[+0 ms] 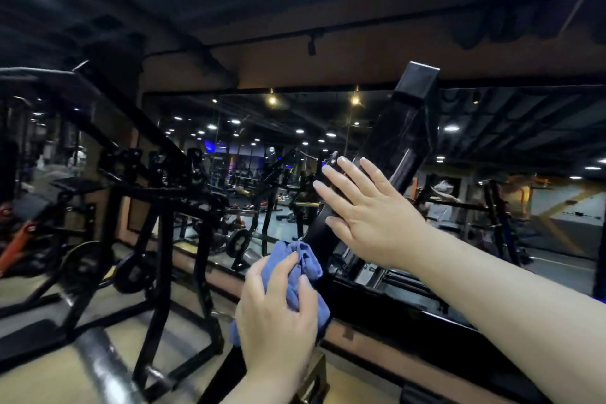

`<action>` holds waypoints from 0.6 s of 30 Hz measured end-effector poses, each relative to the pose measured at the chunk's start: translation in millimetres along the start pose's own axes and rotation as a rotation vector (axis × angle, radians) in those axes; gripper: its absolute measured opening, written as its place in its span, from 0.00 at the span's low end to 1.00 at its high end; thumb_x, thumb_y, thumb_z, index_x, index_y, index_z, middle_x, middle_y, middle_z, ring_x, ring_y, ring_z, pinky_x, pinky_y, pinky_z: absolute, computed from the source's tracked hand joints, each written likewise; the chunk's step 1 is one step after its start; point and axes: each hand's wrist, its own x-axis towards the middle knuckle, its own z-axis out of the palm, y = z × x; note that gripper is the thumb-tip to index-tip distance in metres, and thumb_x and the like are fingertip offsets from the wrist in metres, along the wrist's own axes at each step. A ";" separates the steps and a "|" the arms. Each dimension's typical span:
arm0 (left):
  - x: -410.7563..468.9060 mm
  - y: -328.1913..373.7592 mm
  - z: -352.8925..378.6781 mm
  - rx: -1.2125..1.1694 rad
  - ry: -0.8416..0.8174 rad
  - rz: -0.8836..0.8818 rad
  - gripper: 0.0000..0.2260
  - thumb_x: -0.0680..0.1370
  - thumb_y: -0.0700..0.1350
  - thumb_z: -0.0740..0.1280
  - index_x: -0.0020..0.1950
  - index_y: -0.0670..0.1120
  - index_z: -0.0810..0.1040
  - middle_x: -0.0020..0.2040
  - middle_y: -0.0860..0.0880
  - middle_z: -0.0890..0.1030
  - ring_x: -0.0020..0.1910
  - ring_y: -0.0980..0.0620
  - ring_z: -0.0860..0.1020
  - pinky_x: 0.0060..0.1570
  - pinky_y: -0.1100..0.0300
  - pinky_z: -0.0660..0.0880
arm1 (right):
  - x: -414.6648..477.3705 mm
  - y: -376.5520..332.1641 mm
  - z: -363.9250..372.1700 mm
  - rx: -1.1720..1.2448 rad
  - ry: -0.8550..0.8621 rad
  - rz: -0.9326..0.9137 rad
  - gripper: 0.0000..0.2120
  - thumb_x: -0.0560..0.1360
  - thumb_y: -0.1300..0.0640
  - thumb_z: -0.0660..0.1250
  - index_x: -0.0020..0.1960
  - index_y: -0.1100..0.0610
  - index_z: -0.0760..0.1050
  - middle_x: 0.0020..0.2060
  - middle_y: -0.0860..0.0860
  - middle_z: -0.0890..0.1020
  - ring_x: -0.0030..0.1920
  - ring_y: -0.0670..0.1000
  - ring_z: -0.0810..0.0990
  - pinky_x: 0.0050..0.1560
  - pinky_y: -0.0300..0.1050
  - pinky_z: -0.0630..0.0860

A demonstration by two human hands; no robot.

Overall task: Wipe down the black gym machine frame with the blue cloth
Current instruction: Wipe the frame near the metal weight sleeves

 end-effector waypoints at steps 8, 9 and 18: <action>5.7 19.7 -5.0 -0.037 -0.039 -0.049 0.19 0.80 0.59 0.58 0.68 0.58 0.77 0.69 0.53 0.70 0.64 0.53 0.72 0.62 0.52 0.74 | -0.9 -32.2 12.2 -0.072 0.109 -0.026 0.29 0.84 0.43 0.48 0.79 0.57 0.66 0.77 0.54 0.69 0.81 0.59 0.58 0.79 0.66 0.51; -3.8 8.9 -7.7 -0.026 -0.036 -0.011 0.18 0.80 0.58 0.59 0.68 0.58 0.77 0.69 0.52 0.70 0.65 0.52 0.73 0.61 0.50 0.75 | -2.4 -35.5 12.9 -0.070 0.107 -0.033 0.30 0.84 0.43 0.48 0.79 0.57 0.65 0.77 0.54 0.69 0.81 0.59 0.57 0.79 0.66 0.51; -80.1 -67.4 -34.1 0.012 0.131 -0.480 0.19 0.79 0.58 0.56 0.68 0.60 0.75 0.72 0.55 0.66 0.64 0.52 0.72 0.63 0.44 0.74 | -22.8 -92.7 28.8 -0.032 0.117 -0.221 0.28 0.84 0.45 0.48 0.77 0.59 0.68 0.71 0.56 0.75 0.78 0.59 0.65 0.80 0.61 0.51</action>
